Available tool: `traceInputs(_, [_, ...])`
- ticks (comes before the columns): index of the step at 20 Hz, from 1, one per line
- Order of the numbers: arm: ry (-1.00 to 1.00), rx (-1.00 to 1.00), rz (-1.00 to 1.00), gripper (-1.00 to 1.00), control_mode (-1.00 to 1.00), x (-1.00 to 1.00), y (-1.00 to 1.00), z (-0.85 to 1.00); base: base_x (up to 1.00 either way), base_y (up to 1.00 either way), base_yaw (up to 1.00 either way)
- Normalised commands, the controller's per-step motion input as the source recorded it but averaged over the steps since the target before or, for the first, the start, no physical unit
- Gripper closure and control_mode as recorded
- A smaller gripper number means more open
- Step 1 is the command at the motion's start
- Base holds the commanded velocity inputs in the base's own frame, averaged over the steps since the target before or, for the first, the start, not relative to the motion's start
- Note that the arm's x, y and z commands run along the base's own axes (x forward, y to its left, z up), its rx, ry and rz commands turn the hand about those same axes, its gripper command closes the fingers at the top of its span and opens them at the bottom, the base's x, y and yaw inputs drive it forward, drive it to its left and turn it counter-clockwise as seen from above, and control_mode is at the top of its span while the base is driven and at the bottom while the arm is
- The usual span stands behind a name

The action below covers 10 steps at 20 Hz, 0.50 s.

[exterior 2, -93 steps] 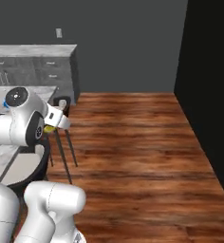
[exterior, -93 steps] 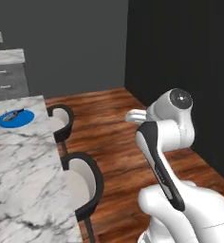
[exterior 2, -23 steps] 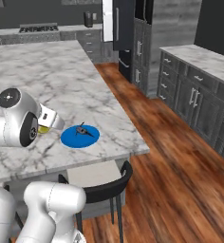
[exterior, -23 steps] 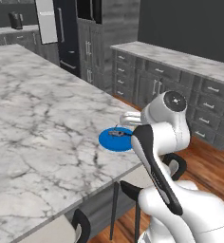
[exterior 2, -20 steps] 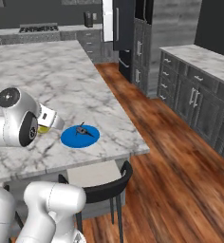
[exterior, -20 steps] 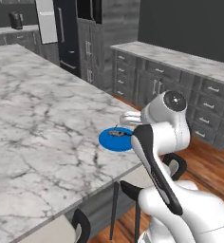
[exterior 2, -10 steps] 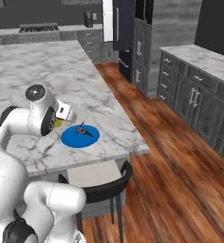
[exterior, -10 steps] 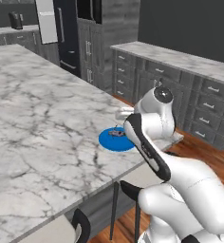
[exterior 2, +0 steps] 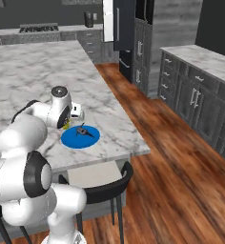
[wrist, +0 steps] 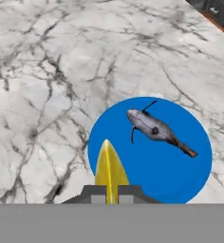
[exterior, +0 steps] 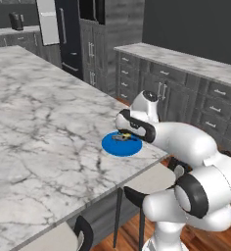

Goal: Take the lemon wedge from the fridge and place it on the plate with fish on the dining counter.

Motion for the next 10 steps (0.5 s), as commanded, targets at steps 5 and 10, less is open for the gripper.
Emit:
traceInputs(5, [0.18,-0.04,0.11,1.0,-1.0,0.17,0.2,-0.13,0.0,0.0,0.0])
traceInputs(10, [0.1,-0.14,0.09,1.0,-1.0,0.12,-0.01,-0.57,0.0,0.0,0.0])
